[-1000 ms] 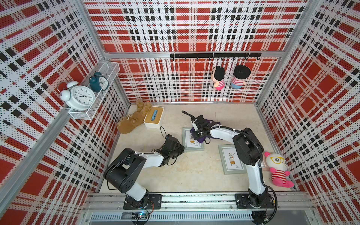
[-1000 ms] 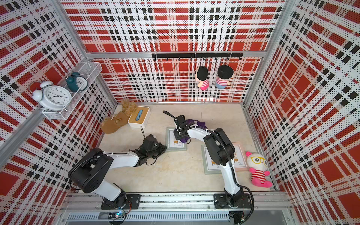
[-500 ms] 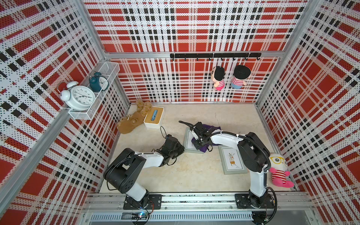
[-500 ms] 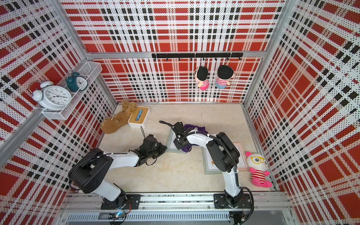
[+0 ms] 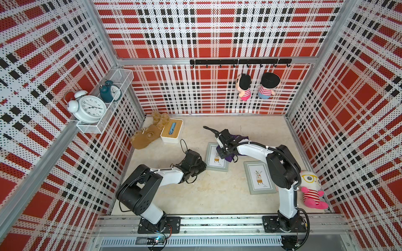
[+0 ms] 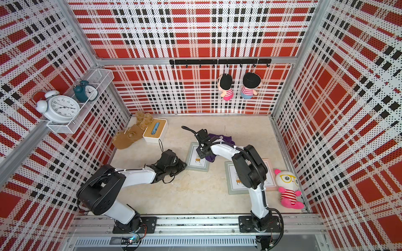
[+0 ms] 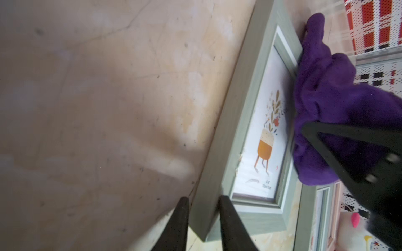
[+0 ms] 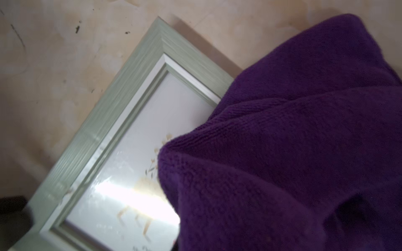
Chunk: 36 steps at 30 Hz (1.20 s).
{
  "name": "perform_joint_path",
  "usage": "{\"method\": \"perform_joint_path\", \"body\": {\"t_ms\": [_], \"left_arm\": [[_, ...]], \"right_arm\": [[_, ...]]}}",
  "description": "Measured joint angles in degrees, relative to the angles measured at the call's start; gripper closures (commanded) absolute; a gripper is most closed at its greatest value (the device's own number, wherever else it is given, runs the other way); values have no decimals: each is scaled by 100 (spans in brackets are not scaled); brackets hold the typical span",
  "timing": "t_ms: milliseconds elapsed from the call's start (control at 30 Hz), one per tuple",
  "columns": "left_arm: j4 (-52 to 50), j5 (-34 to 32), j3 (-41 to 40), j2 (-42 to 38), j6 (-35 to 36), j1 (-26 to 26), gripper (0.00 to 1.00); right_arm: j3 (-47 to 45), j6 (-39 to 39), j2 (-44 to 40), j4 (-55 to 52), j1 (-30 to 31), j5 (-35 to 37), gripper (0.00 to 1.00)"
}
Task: Wipe the picture frame with a cloth
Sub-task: Wipe the dirt from the picture frame.
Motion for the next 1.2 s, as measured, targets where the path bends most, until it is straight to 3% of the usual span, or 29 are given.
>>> {"method": "perform_joint_path", "body": {"t_ms": [133,367,633,1033,1200], "left_arm": [[-415,70,525,0,243,2,49],[-481,11,1084,332,732,111,49],[-691,-22,1222,881,929,136,63],[-352,-109,1163,964,776,-26,80],[-57,-258,1054,1036,549,-120,83]], "right_arm": [[-184,393,-612,-367,35,-83,100],[-573,1381,-625,-612,286,-409,100],[-393,2120,-66,-533,356,-636,100],[588,1982,680,-706,42,0,100],[398,2044,632,-439,114,212,100]]}}
